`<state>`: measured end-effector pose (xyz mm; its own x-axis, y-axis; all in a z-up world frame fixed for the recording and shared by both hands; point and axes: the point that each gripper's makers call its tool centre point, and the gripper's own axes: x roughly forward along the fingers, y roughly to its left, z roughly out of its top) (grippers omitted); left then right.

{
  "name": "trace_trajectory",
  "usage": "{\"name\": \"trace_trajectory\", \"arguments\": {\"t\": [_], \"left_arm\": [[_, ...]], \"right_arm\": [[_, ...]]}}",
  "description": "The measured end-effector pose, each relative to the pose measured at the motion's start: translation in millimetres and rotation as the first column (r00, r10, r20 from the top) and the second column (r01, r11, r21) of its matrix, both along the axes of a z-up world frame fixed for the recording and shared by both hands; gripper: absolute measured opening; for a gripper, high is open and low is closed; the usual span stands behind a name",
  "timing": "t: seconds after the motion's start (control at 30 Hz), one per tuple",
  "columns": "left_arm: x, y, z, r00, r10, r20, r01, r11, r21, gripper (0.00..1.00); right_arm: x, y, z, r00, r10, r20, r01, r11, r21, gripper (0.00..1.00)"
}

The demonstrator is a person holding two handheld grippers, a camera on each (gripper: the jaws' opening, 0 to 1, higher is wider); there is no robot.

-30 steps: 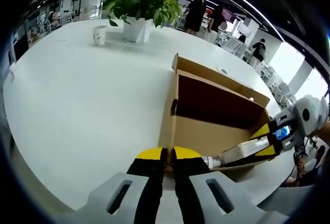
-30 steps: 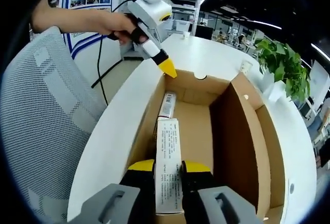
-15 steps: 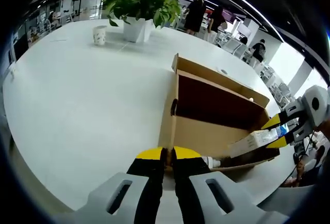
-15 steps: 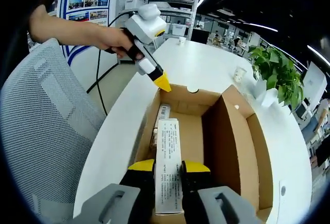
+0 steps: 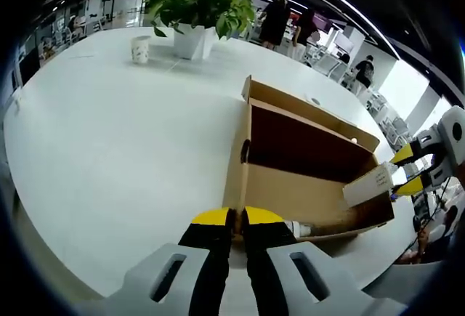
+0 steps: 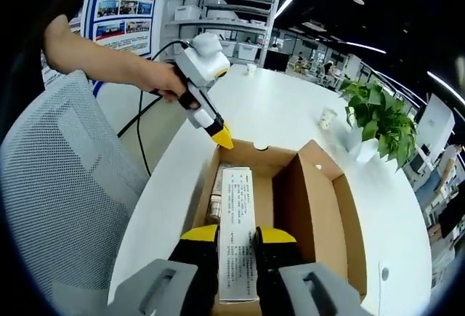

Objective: Operate the shoe box by opening the lid, removing the specified soft item, and placing it in the target area until the item is outside and the box remains undamaged.

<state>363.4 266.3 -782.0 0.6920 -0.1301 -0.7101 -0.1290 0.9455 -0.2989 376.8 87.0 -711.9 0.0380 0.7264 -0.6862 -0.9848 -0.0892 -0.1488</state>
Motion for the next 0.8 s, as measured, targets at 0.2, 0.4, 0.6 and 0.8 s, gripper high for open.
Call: {"name": "trace_trajectory", "arguments": {"t": [0.2,0.4,0.6,0.8], "left_arm": [[-1.2,-1.1,0.6,1.0,0.0,0.004,0.0,1.0,0.004,0.04],[-5.6,-6.7,3.5,1.0,0.0,0.006,0.0,1.0,0.004,0.04],[-7.1,-8.8,4.8,1.0,0.0,0.008,0.0,1.0,0.001,0.04],[-7.9,-10.1,5.8,1.0,0.0,0.009,0.0,1.0,0.001,0.04]], "right_arm": [[-4.7,-3.8,15.2,1.0,0.006,0.003,-0.006,1.0,0.008,0.15],[-6.1,-9.7,28.5,1.0,0.007,0.013,-0.007,1.0,0.017,0.15],[-6.0,-20.5,34.2,0.999,0.014,0.03,-0.014,1.0,0.005,0.15],[-4.2,-33.4,40.7,0.999,0.002,0.039,-0.002,1.0,0.004,0.15]]}}
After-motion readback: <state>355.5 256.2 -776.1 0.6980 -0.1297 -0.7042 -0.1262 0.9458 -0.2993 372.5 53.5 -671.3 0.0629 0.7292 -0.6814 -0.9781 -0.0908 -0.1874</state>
